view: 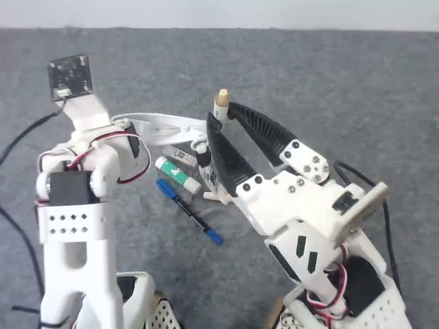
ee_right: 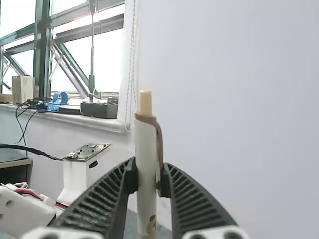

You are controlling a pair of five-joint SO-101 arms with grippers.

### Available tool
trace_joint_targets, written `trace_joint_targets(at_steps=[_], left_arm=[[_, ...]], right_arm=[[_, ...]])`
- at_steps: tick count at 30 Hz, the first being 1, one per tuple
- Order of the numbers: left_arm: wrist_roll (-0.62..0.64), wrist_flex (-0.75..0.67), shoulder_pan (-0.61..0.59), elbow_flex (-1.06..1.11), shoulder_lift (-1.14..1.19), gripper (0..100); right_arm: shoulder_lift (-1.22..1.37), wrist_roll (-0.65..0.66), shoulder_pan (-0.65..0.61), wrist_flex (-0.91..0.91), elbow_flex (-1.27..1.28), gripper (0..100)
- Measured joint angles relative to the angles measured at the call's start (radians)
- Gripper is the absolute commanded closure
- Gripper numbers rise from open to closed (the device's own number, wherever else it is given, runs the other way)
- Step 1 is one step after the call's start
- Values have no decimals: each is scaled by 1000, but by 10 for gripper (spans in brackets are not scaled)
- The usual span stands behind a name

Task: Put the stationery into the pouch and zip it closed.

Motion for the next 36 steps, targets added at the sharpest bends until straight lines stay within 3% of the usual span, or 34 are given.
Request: trace_joint_targets(at_steps=[13, 27, 36], left_arm=[[5, 0, -8, 0, 0, 991], [5, 0, -8, 0, 0, 991], [6, 0, -8, 0, 0, 991]], right_arm=[[256, 0, -91, -282, 26, 992], [463, 66, -104, -738, 241, 992], [537, 84, -101, -804, 325, 992]])
